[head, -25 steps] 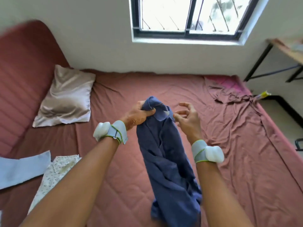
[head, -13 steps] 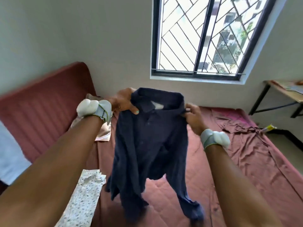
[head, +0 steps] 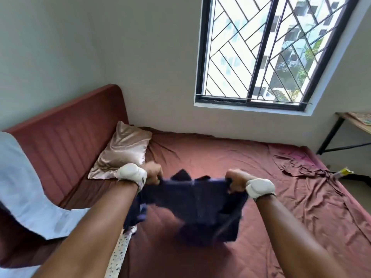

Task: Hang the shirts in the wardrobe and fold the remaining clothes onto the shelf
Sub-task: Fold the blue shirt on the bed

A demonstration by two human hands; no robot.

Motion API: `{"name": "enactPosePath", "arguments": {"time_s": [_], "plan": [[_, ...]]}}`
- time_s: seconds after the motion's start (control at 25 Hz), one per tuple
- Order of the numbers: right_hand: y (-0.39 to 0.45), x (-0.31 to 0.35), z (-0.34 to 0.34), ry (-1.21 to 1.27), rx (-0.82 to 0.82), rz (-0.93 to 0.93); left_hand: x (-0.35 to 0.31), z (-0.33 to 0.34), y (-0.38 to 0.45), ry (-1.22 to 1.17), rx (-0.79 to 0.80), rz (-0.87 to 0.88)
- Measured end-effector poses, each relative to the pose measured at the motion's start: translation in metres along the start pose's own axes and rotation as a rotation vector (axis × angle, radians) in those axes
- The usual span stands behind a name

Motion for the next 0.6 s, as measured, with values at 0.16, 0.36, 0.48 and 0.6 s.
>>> {"name": "enactPosePath", "arguments": {"time_s": [0.16, 0.36, 0.48, 0.6], "plan": [[-0.031, -0.018, -0.118, 0.078, -0.617, 0.220, 0.028, -0.124, -0.023, -0.079, -0.802, -0.272], [-0.043, -0.004, -0.119, 0.238, -1.132, 0.120, 0.012, -0.144, -0.056, -0.154, -1.439, -0.292], [0.006, -0.002, -0.004, 0.023, -0.354, 0.023, -0.015, -0.024, 0.025, 0.111, -0.594, -0.135], [0.002, -0.032, 0.007, 0.035, -0.131, 0.145, 0.008, -0.004, 0.040, -0.208, -0.400, -0.116]]}}
Point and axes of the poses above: each hand's wrist, its own y-axis towards the middle knuckle, its own z-axis out of the palm, x = y × z, the point moved 4 cm from there along y, towards the middle knuckle, and after that the axes turned 14 degrees about x, right-handed, at the moved point
